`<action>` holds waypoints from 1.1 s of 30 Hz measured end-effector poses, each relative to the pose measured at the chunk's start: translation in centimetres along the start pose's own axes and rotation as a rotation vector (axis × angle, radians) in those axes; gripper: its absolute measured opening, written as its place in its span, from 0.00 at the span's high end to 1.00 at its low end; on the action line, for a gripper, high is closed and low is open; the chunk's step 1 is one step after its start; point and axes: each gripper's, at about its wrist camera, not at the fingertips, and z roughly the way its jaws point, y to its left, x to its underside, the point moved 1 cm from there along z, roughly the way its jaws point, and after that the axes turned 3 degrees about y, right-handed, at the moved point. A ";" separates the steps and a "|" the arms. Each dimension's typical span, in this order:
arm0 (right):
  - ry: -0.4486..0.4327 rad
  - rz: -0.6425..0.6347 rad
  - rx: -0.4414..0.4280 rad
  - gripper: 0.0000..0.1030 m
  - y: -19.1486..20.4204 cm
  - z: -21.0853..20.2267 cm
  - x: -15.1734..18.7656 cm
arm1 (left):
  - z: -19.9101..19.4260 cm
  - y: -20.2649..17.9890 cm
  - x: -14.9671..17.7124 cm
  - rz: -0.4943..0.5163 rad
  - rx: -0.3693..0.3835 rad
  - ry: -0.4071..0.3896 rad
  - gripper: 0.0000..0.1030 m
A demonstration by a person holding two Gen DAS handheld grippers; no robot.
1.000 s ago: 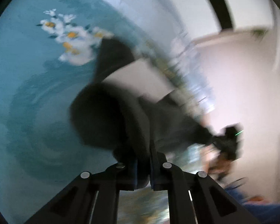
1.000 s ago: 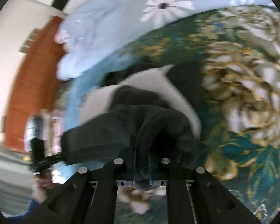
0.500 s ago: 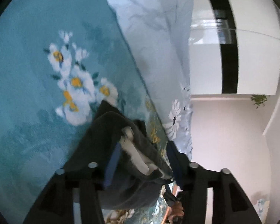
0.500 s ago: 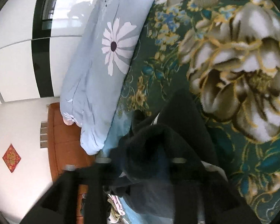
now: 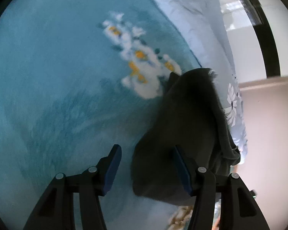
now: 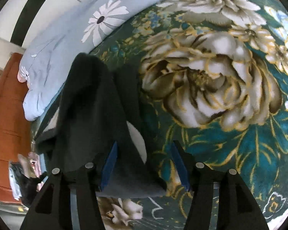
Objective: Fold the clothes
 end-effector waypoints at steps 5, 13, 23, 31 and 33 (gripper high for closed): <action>-0.093 -0.130 0.068 0.43 4.0 -0.7 -2.1 | 0.7 -2.0 -1.2 0.057 -0.041 -0.001 0.42; -0.034 -0.109 0.071 0.43 7.1 4.4 -6.5 | 0.3 -2.3 -1.5 0.030 0.000 -0.039 0.70; -0.141 -0.125 -0.011 0.93 9.9 0.9 -7.3 | -2.3 -5.1 -3.1 0.143 0.082 -0.137 0.91; -0.119 0.048 0.054 0.93 5.6 2.1 -8.7 | -1.1 -2.5 -3.7 0.076 -0.015 -0.095 0.86; -0.106 0.045 0.058 0.93 5.4 2.3 -8.3 | -1.3 -1.3 -3.0 0.044 -0.009 -0.086 0.80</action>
